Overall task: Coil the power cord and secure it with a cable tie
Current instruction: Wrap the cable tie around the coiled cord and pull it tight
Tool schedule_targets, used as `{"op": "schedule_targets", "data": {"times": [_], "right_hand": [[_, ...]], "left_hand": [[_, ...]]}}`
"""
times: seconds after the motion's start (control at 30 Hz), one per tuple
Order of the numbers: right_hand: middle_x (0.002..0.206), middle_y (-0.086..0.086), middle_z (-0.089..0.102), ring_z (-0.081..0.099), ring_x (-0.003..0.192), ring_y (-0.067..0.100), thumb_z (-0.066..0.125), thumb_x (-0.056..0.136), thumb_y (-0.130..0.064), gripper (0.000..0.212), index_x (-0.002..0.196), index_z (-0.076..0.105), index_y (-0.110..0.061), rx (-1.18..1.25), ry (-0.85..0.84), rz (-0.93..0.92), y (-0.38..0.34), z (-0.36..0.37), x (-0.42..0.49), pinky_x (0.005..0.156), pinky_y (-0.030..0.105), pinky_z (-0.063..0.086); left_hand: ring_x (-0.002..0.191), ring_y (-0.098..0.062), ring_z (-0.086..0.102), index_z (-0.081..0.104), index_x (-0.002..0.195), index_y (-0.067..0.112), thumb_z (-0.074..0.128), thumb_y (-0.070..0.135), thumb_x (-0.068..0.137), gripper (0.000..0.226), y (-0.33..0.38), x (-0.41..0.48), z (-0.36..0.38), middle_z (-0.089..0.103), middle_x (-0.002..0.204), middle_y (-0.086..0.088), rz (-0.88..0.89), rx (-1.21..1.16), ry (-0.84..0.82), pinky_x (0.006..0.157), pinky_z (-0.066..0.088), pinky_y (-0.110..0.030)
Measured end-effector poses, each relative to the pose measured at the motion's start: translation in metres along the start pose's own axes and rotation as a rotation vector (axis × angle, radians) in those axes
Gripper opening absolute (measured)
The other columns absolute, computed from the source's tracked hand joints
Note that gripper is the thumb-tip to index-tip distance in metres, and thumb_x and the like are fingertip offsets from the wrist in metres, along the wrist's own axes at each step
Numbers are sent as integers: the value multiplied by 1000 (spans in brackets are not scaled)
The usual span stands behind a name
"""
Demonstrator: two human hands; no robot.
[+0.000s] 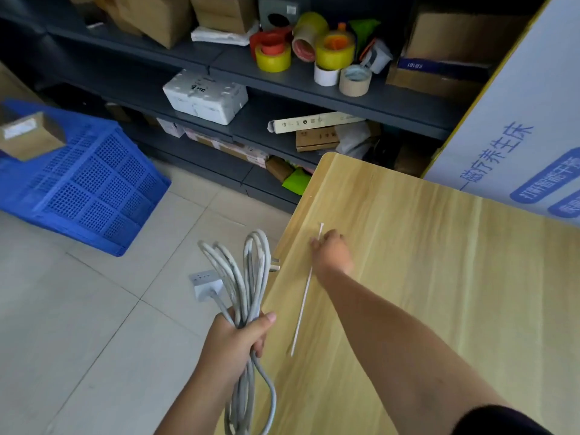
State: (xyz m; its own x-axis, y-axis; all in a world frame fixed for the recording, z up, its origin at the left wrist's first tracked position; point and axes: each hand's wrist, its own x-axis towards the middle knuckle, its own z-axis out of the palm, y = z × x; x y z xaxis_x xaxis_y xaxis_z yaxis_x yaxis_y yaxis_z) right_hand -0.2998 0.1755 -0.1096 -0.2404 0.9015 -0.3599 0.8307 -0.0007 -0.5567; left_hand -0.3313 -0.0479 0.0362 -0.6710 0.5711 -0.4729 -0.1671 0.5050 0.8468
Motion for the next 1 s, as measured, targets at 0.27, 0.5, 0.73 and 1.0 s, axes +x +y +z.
{"op": "schedule_targets", "data": {"times": [0.27,0.5,0.73,1.0], "right_hand": [[129,15,52,50,117,32,42,99,-32,39,128,49,-6,-283,-47,-8,-19,3,40,92,42,47],[126,17,52,47,115,34,38,99,-20,33,127,44,-3,-407,-117,-197,3,-8,2,96,41,42],[91,6,71,61,77,19,44,97,-8,23,111,62,-11,212,-156,-269,18,-96,-72,65,26,45],[63,-8,68,56,50,3,61,92,-32,18,79,64,-20,517,-27,-208,54,-240,-156,53,20,47]], "left_hand": [[42,-21,40,48,57,5,67,4,87,35,-11,17,0,40,43,-11,-61,-49,-37,70,49,-27],[47,-22,45,45,46,6,67,9,86,46,-2,19,6,41,45,-15,-51,-17,-57,75,51,-26],[49,-22,49,54,65,-17,73,17,83,43,25,5,39,45,49,-15,-40,-42,-97,71,48,-35],[48,-21,44,63,75,6,72,13,84,15,81,-50,121,44,46,-3,31,13,-317,57,39,-34]]}}
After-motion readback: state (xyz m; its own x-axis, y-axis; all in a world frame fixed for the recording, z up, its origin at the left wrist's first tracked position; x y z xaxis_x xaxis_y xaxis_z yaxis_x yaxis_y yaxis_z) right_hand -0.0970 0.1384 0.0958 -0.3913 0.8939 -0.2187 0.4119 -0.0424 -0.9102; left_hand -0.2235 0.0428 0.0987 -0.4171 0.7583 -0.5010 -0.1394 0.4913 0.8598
